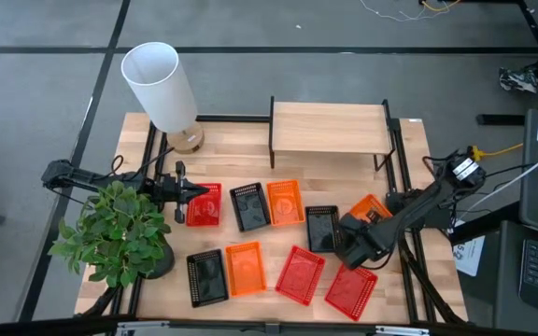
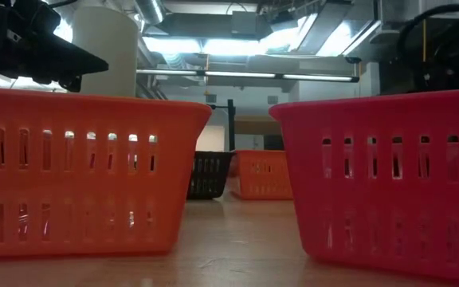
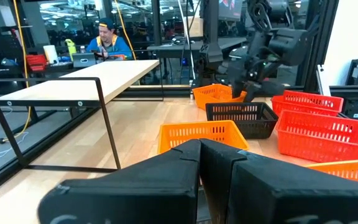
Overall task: Stack baskets on shelf by color
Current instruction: Put the top right orange bin on the shelf
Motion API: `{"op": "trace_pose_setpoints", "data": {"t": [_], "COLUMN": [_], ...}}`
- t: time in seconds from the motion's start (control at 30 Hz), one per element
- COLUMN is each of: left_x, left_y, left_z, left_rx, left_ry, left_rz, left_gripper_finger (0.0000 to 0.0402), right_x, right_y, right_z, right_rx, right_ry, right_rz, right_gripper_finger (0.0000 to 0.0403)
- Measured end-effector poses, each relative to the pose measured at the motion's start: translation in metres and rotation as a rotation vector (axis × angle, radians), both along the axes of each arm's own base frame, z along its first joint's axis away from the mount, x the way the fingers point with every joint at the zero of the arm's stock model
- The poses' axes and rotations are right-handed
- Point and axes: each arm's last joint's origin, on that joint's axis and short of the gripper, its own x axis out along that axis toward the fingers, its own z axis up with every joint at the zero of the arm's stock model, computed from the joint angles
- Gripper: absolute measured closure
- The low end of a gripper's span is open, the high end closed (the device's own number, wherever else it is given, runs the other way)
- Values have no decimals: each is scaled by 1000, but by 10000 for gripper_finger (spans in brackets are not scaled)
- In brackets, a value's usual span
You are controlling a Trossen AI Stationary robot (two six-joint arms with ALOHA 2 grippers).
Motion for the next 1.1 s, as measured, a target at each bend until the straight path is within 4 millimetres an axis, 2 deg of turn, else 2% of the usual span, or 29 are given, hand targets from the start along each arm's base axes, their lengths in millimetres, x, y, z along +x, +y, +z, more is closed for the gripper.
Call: {"op": "trace_pose_setpoints", "data": {"t": [0.07,0.17,0.23,0.37,0.5,0.67,0.8,0.97,1.1], "left_x": [0,0,0,0,0,0,0,0,0], "left_y": [0,0,0,0,0,0,0,0,0], "left_z": [0,0,0,0,0,0,0,0,0], "left_rx": [0,0,0,1,4,5,9,9,9], "left_ry": [0,0,0,0,0,0,1,1,1], "left_rz": [0,0,0,0,0,0,0,0,0], "left_gripper_finger": [401,401,401,401,401,401,401,401,401], "right_x": [0,1,1,2,10,25,37,53,67], "right_y": [1,2,2,3,10,16,15,-2,-32], "right_z": [-2,1,6,28,62,109,139,167,187], "right_rx": [3,-8,-41,-94,-101,-169,-299,-530,-640], "right_ry": [8,3,12,69,72,-56,-198,-249,-153], "right_rz": [-18,-43,-39,-37,-34,62,189,338,403], "right_gripper_finger": [293,364,390,399,401,401,402,402,402]}}
